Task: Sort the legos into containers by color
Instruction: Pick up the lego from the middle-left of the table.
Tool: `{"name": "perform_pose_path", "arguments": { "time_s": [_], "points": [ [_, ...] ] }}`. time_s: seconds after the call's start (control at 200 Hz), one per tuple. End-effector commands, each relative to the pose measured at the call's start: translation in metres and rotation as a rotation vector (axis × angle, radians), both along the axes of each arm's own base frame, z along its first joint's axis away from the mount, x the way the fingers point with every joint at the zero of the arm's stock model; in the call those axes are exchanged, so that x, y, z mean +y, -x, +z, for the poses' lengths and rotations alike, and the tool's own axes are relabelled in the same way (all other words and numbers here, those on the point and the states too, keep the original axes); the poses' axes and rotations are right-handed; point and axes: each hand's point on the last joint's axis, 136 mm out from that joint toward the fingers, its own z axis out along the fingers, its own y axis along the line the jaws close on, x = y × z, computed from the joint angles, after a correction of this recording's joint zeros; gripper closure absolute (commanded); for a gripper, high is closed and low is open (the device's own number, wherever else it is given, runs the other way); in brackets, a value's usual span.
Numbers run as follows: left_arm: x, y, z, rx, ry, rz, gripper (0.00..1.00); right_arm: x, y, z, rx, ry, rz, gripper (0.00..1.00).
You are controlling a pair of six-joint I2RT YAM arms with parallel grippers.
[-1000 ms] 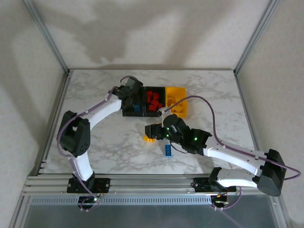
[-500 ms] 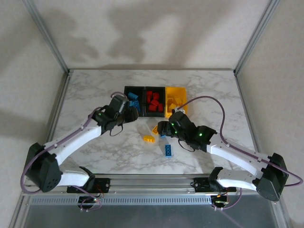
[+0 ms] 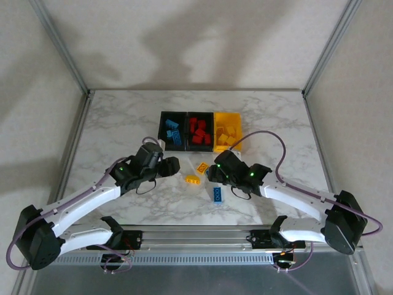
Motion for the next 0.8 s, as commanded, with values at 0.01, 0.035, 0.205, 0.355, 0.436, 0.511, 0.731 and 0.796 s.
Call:
{"name": "perform_pose_path", "arguments": {
  "time_s": [0.01,0.035,0.205,0.355,0.436,0.511,0.731,0.796],
  "points": [
    [-0.019,0.014,-0.005,0.020,0.045,-0.026,0.39,-0.017,0.006,-0.012,0.045,0.012,-0.070,0.28],
    [-0.025,0.017,-0.007,0.024,0.047,-0.037,0.39,-0.021,0.007,-0.014,0.054,0.015,-0.084,0.28],
    [-0.058,0.030,-0.018,0.041,0.002,-0.106,0.39,-0.060,0.008,-0.029,0.114,0.020,-0.244,0.27],
    [-0.090,0.041,-0.033,0.074,-0.056,-0.158,0.38,-0.103,0.005,-0.030,0.129,0.000,-0.407,0.25],
    [-0.115,0.049,-0.039,0.084,-0.067,-0.199,0.36,-0.121,0.003,-0.022,0.102,-0.005,-0.471,0.21],
    [-0.135,0.056,-0.049,0.106,-0.095,-0.233,0.33,-0.135,0.002,-0.015,0.078,-0.022,-0.508,0.20],
    [-0.175,0.067,-0.083,0.162,-0.209,-0.288,0.28,-0.163,0.005,-0.010,0.046,-0.049,-0.573,0.19],
    [-0.182,0.066,-0.088,0.162,-0.235,-0.287,0.28,-0.166,0.004,-0.009,0.037,-0.067,-0.580,0.19]
  ]
}}
